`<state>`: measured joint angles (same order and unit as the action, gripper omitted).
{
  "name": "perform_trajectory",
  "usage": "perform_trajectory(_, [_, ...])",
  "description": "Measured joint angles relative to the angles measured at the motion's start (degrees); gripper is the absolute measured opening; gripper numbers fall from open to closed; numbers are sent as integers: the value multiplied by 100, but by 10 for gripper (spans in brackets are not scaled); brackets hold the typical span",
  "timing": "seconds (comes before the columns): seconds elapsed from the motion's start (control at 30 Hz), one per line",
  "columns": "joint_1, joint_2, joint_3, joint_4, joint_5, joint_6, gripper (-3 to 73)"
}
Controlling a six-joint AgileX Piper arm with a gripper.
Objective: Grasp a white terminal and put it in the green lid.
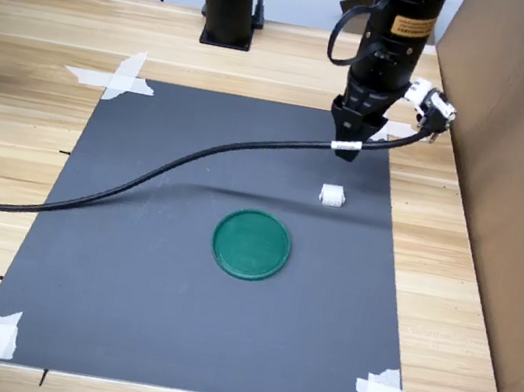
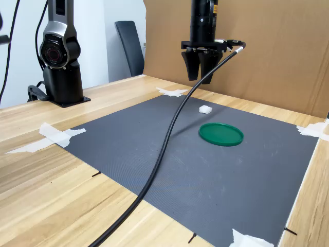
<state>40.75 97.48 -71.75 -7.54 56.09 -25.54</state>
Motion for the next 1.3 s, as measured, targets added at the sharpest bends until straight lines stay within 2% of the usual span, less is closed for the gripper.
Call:
perform_trajectory(0.17, [0, 7, -97, 36, 45, -6, 562])
perform_trajectory(0.23, [-184, 128, -497, 264, 188, -38, 562])
perform_trajectory(0.3, [-446, 255, -732, 356, 208, -159, 562])
perform_trajectory(0.5, [-845, 470, -748, 441, 215, -555, 562])
perform_trajectory(0.67, [-819, 470, -453, 565, 159, -773, 562])
perform_trajectory(0.8, [-723, 309, 14, 514, -371, -792, 562])
perform_trajectory(1.07, [-686, 298, 48, 394, -435, -591, 562])
perform_trajectory(1.3, [-686, 420, 48, 382, -527, -963, 562])
